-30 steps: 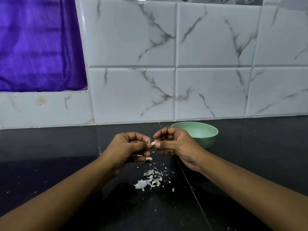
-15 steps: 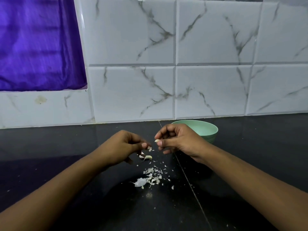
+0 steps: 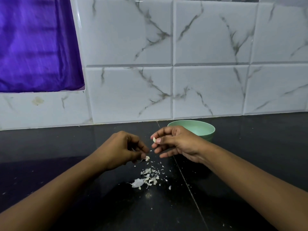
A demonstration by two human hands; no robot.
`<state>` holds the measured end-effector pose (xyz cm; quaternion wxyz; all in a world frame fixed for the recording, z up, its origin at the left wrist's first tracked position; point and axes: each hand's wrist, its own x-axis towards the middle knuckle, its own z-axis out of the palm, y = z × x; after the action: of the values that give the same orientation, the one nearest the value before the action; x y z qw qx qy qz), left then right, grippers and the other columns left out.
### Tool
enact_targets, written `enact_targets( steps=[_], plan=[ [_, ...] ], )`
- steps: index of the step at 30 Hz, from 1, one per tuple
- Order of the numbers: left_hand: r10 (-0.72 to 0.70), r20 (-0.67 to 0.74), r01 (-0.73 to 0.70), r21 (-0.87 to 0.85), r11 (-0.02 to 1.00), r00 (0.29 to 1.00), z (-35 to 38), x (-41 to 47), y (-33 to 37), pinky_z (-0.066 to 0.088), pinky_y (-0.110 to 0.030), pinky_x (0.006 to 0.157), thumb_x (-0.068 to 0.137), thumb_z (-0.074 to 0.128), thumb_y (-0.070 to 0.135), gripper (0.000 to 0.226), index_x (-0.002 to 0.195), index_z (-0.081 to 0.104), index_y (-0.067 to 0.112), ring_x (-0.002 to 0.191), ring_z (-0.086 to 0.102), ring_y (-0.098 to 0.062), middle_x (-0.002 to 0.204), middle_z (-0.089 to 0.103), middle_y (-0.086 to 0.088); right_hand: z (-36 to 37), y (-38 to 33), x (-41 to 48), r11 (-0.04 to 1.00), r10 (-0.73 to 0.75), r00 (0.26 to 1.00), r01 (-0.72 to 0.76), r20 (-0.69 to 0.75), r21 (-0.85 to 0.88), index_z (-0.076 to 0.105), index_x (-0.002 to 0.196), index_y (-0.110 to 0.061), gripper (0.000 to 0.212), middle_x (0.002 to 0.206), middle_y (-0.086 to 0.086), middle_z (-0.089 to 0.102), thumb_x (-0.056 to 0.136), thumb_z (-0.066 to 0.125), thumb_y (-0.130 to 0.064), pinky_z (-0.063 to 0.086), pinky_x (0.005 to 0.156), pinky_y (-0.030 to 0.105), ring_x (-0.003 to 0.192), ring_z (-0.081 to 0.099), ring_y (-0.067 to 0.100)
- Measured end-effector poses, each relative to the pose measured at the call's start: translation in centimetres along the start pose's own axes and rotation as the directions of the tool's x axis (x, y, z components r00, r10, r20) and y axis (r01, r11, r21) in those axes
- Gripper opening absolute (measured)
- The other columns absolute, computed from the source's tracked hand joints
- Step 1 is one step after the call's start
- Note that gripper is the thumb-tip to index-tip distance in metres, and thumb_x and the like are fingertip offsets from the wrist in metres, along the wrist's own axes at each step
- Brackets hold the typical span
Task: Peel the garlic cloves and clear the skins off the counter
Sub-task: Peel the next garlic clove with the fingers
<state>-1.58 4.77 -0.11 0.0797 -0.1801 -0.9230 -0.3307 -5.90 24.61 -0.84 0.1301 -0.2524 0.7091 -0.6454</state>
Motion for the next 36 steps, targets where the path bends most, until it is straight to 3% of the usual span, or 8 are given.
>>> enact_targets(
  steps=[5,12,15,19,23,29,32,36],
  plan=[
    [-0.031,0.089,0.041,-0.111,0.993,0.996,-0.2,-0.1,0.0,0.047,-0.023,0.051,0.088,0.056,0.0,0.03,0.103,0.067,0.023,0.067,0.068,-0.01,0.085,0.075,0.006,-0.1,-0.2,-0.1,0.998,0.049,0.997,-0.052,0.064,0.047,0.064,0.102,-0.009,0.014,0.081,0.004,0.068,0.093,0.055,-0.005,0.058,0.059,0.028,0.069,0.068,0.013],
    [-0.003,-0.074,-0.01,-0.167,0.986,0.997,-0.5,0.0,0.3,0.044,-0.017,0.051,0.075,0.077,0.01,0.017,0.087,0.071,0.021,0.06,0.068,-0.007,0.07,0.074,0.001,-0.2,-0.4,-0.2,0.995,0.073,0.993,-0.079,0.092,0.064,0.062,0.1,-0.012,0.012,0.079,0.004,0.067,0.093,0.054,-0.005,0.059,0.06,0.031,0.068,0.066,0.013],
    [0.052,-0.165,-0.066,-0.083,0.994,0.985,-0.3,-0.2,0.3,0.045,-0.011,0.056,0.066,0.084,0.024,0.02,0.083,0.072,0.023,0.056,0.065,-0.002,0.06,0.071,0.004,-0.1,-0.3,-0.3,0.994,0.075,0.99,-0.083,0.118,0.071,0.058,0.099,-0.012,0.011,0.078,0.005,0.066,0.092,0.054,-0.004,0.059,0.064,0.033,0.069,0.066,0.015],
    [0.161,-0.217,-0.163,0.007,0.987,0.963,0.3,-0.4,0.0,0.048,-0.015,0.061,0.069,0.082,0.028,0.022,0.089,0.075,0.03,0.063,0.068,-0.002,0.074,0.072,0.017,-0.1,-0.3,-0.3,0.994,0.067,0.988,-0.077,0.137,0.072,0.057,0.098,-0.011,0.009,0.078,0.006,0.067,0.092,0.054,-0.004,0.059,0.065,0.035,0.071,0.066,0.015],
    [0.173,-0.265,-0.176,0.016,0.984,0.949,0.6,-0.4,0.0,0.05,-0.017,0.06,0.072,0.08,0.028,0.012,0.083,0.076,0.026,0.059,0.068,0.0,0.067,0.07,0.021,0.0,-0.3,-0.3,0.995,0.05,0.988,-0.063,0.147,0.082,0.057,0.096,-0.009,0.008,0.079,0.006,0.067,0.092,0.055,-0.003,0.059,0.064,0.033,0.071,0.066,0.014],
    [0.18,-0.281,-0.187,0.001,0.982,0.943,1.1,-0.4,0.2,0.044,-0.011,0.052,0.073,0.078,0.031,0.01,0.076,0.076,0.022,0.054,0.066,-0.002,0.059,0.069,0.014,0.2,-0.1,-0.2,0.991,0.042,0.99,-0.058,0.137,0.117,0.059,0.09,-0.006,0.008,0.073,0.006,0.066,0.092,0.053,-0.002,0.059,0.065,0.027,0.067,0.065,0.012],
    [0.118,-0.266,-0.147,-0.093,0.985,0.957,1.2,-0.3,0.1,0.051,-0.02,0.053,0.075,0.077,0.027,0.006,0.076,0.077,0.021,0.057,0.069,-0.01,0.061,0.071,0.004,0.4,0.1,-0.1,0.991,0.026,0.995,-0.038,0.095,0.131,0.061,0.088,-0.005,0.009,0.071,0.006,0.067,0.091,0.054,0.001,0.058,0.062,0.024,0.063,0.065,0.011],
    [-0.067,-0.192,-0.017,-0.406,0.914,0.979,1.4,-0.2,0.5,0.051,-0.021,0.05,0.08,0.072,0.011,0.004,0.076,0.073,0.011,0.058,0.069,-0.017,0.069,0.073,-0.007,0.6,0.1,-0.1,0.992,-0.026,0.999,0.022,0.036,0.122,0.063,0.085,-0.006,0.011,0.067,0.003,0.068,0.089,0.056,0.003,0.057,0.058,0.02,0.061,0.065,0.009]
  ],
)
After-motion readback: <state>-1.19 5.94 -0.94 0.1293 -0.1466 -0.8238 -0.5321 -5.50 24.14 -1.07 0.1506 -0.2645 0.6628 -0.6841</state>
